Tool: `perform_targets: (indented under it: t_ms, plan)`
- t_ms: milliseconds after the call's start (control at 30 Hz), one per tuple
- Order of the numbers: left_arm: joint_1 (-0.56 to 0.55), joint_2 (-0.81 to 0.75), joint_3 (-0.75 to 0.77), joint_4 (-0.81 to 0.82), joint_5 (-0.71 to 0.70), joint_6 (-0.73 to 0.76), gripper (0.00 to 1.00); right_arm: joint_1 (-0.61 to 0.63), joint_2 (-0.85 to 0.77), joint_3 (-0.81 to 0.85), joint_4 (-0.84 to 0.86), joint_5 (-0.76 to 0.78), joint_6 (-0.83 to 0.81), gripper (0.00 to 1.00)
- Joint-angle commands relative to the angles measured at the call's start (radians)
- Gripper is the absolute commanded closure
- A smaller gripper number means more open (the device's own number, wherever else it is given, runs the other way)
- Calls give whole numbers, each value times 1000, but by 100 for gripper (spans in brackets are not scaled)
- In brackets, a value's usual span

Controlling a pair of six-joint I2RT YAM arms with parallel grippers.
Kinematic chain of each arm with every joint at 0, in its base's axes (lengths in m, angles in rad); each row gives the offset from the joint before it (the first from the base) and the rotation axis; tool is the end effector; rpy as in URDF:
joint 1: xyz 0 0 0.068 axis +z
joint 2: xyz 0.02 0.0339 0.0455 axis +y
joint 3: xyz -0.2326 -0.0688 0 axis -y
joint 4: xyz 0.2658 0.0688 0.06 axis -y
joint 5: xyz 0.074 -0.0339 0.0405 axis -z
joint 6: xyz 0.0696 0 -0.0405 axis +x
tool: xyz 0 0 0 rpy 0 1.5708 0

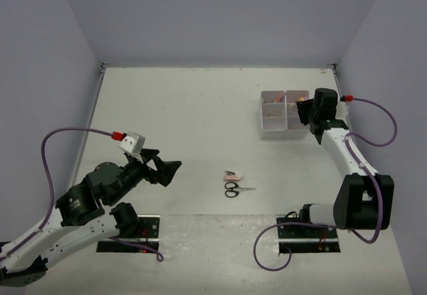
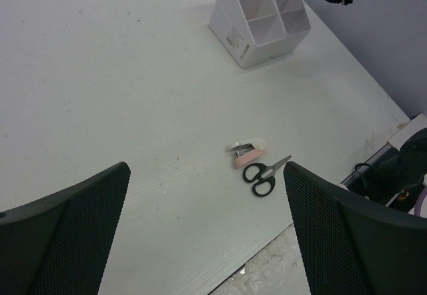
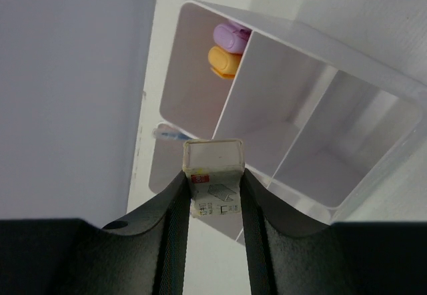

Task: Sort the stationery into containers
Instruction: Place the stationery in the storage box.

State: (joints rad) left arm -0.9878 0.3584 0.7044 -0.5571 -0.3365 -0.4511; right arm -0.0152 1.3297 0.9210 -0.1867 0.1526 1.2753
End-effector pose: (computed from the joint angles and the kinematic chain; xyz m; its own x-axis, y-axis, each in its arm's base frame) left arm 0.1119 -0.1280 0.3124 -0.3699 -0.1866 -0.9102 0.4989 0.7865 -0.3640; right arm 0.3502 -0.0159 0.2087 -0.0286 0.9461 -0.3227 0.5775 0.2791 0.7672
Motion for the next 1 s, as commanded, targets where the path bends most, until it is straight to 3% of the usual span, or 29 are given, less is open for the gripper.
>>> perform_targets:
  t_ms: [0,200,333,700,967]
  plan:
    - [5,-4,-16,43,13,29,0,-32,48,34,85,-39,61,100]
    - [5,8,-16,46,19,32,0,-34,51,-12,138,-18,61,100]
    - [5,4,-16,46,19,32,0,-37,73,-4,144,-15,47,90]
    - [5,1,-17,46,17,32,0,-48,105,-33,165,-37,38,91]
    - [5,-7,-19,45,16,31,0,-56,119,-43,165,-55,25,83]
